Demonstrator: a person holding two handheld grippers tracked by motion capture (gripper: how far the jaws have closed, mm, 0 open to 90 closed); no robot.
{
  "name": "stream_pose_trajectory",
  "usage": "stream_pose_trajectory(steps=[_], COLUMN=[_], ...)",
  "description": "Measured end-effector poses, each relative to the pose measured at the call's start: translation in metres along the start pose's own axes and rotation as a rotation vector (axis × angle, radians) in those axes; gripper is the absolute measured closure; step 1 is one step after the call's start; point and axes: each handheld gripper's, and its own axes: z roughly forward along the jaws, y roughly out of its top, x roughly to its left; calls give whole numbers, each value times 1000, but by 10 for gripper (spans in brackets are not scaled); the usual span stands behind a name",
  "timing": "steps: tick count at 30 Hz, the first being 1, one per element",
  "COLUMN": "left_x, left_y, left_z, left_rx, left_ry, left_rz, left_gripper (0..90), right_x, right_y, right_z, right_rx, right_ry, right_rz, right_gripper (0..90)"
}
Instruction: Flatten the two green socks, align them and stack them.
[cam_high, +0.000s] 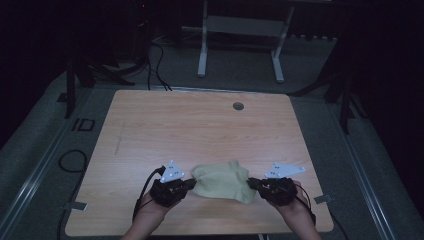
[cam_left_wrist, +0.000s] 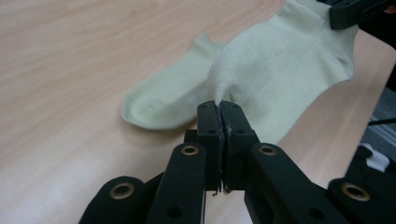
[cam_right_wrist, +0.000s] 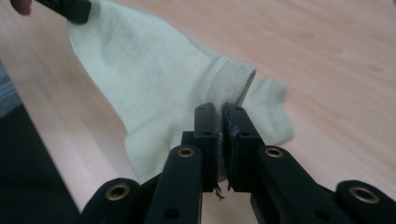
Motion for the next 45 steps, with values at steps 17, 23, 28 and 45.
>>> stream_pose_trajectory(steps=[17,23,28,45], left_x=[34,43,43,51], left_y=[19,9,5,-13], left_z=[27,44,55,83], left_rx=[24,54,82,133], left_ry=[66,66,65,62], left_rz=[-57,-85,-77,-99], left_gripper=[876,876,875,873], right_x=[-41,-54,-59,-69], right_y=[33,23,17,0], right_z=[43,66,77,100], right_rx=[64,114,143,206], right_ry=[-22,-15,-22,-42], right_rz=[65,113,126,142], right_gripper=[845,845,843,818])
